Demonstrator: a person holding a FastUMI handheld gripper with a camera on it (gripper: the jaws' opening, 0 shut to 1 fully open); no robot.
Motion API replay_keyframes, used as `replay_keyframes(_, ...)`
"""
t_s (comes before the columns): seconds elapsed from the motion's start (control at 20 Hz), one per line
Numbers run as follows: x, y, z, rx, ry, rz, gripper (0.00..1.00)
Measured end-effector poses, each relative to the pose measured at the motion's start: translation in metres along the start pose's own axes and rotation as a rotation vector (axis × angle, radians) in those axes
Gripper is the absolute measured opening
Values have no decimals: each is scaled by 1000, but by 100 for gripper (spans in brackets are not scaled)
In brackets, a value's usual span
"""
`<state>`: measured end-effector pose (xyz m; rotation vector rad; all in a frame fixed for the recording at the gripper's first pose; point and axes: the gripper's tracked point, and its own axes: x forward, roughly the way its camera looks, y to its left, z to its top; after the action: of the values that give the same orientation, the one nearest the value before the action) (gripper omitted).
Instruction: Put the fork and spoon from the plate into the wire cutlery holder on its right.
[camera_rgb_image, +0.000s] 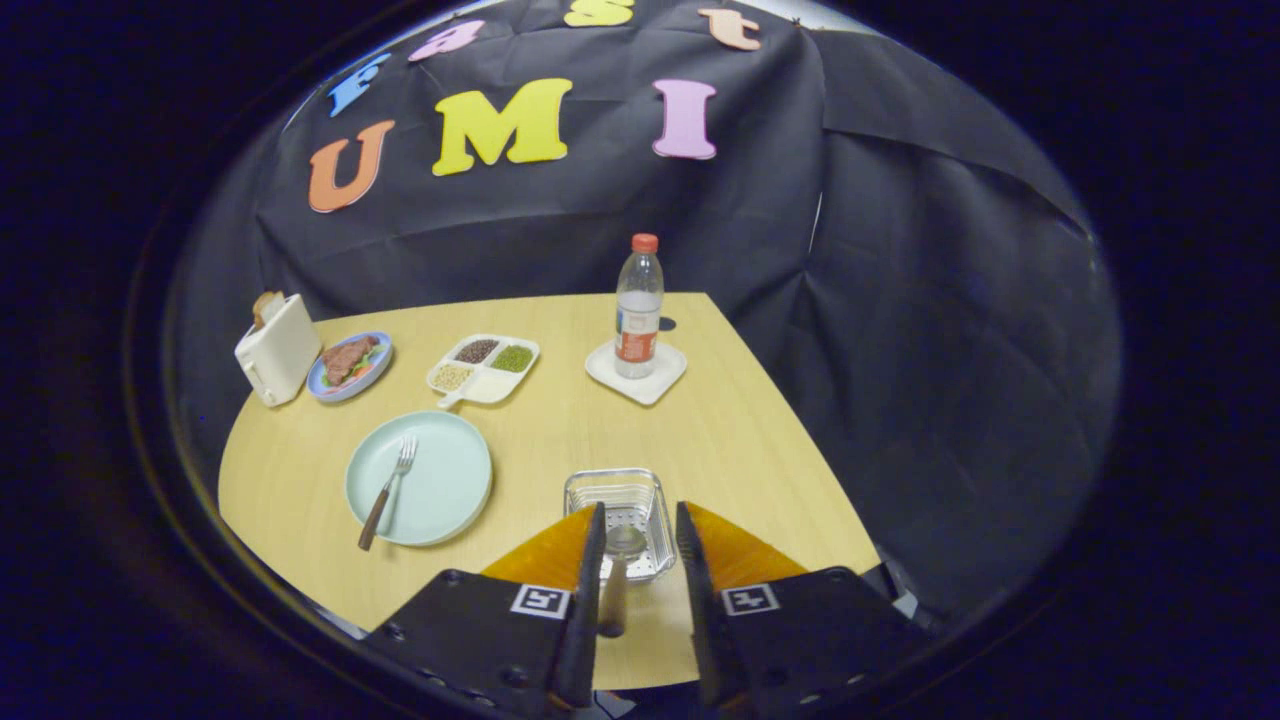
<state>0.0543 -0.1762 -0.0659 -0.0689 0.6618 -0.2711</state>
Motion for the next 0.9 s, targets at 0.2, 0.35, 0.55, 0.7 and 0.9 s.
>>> replay_keyframes(0.2, -18, 12, 25, -65, -148, -15, 58)
replay_keyframes(0.35, -33, 24, 38, -85, -234, -18, 71)
replay_keyframes(0.55, -54, 49, 52, -61, -329, 20, 82)
replay_keyframes(0.7, -65, 78, 60, -33, -394, 74, 92)
replay_keyframes(0.9, -63, 113, 58, -21, -400, 122, 95)
